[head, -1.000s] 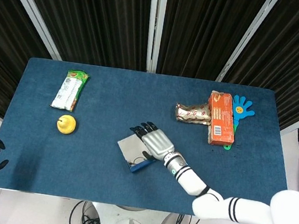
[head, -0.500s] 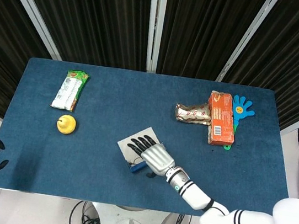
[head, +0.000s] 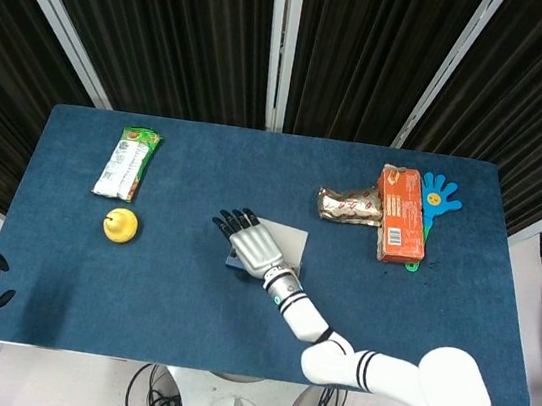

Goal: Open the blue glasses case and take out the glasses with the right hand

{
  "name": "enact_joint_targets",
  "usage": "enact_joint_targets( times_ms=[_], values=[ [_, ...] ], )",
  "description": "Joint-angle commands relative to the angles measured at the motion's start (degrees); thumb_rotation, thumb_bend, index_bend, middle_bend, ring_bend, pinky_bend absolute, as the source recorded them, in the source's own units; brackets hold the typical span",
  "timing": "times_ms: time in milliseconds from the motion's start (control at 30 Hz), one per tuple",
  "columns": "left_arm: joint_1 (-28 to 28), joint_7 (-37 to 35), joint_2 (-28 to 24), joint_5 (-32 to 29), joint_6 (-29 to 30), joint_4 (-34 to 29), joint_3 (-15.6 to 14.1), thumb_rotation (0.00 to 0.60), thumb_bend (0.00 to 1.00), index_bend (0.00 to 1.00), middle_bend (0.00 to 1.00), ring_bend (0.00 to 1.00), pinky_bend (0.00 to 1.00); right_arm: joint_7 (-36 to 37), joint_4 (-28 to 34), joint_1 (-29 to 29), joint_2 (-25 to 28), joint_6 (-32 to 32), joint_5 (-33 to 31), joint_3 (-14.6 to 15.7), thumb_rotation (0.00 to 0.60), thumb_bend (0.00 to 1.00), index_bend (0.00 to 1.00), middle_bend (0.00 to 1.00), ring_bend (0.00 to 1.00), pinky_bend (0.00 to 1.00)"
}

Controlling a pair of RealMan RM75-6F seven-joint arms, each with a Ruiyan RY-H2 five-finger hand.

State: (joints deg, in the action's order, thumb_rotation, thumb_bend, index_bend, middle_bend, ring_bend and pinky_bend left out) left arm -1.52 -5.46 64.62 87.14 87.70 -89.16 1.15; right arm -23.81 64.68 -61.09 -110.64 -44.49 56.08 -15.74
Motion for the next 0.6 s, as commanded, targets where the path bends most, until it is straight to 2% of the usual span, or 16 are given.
enact_joint_targets(
  times_ms=[33,133,233,367,467,600],
  values=[
    [0.01,-0.13,-0.02,0.02,0.01,0.02,-0.01,0.6,0.17,0.51,0.54,0.42,0.36,-2.95,-5.9,-2.2,-2.63,0.6,-5.21,-3.15,0.6,0.16,0.0,0.01,0.0,0.0],
    [-0.03,-0.22,-0.02,0.05,-0.04,0.07,-0.02,0.6,0.17,0.51,0.54,0.42,0.36,-4.19,-7.5,-1.75,-1.93,0.33,-7.96,-3.86,0.6,0.21,0.0,0.03,0.0,0.0],
    [-0.07,-0.19,-0.03,0.05,-0.09,0.07,-0.02,0.6,0.17,0.51,0.54,0.42,0.36,-4.49,-5.21,-0.01,0.86,0.18,-9.61,-3.61,0.6,0.24,0.0,0.04,0.0,0.0],
    [-0.09,0.06,-0.03,0.06,-0.1,-0.02,-0.02,0.6,0.17,0.51,0.54,0.42,0.36,-2.74,1.94,2.83,6.78,1.29,-9.7,-2.54,0.6,0.26,0.0,0.06,0.0,0.0],
    [-0.01,0.2,-0.04,0.06,0.05,-0.18,-0.03,0.6,0.17,0.51,0.54,0.42,0.36,-1.25,7.92,4.6,11.36,1.74,-7.64,-1.2,0.6,0.33,0.0,0.11,0.0,0.0],
    [-0.02,0.29,-0.02,-0.1,-0.05,-0.19,0.0,0.6,0.17,0.51,0.54,0.42,0.36,1.06,15.73,8.49,16.74,-0.33,-3.39,2.16,0.6,0.46,0.0,0.18,0.0,0.0]
  ],
)
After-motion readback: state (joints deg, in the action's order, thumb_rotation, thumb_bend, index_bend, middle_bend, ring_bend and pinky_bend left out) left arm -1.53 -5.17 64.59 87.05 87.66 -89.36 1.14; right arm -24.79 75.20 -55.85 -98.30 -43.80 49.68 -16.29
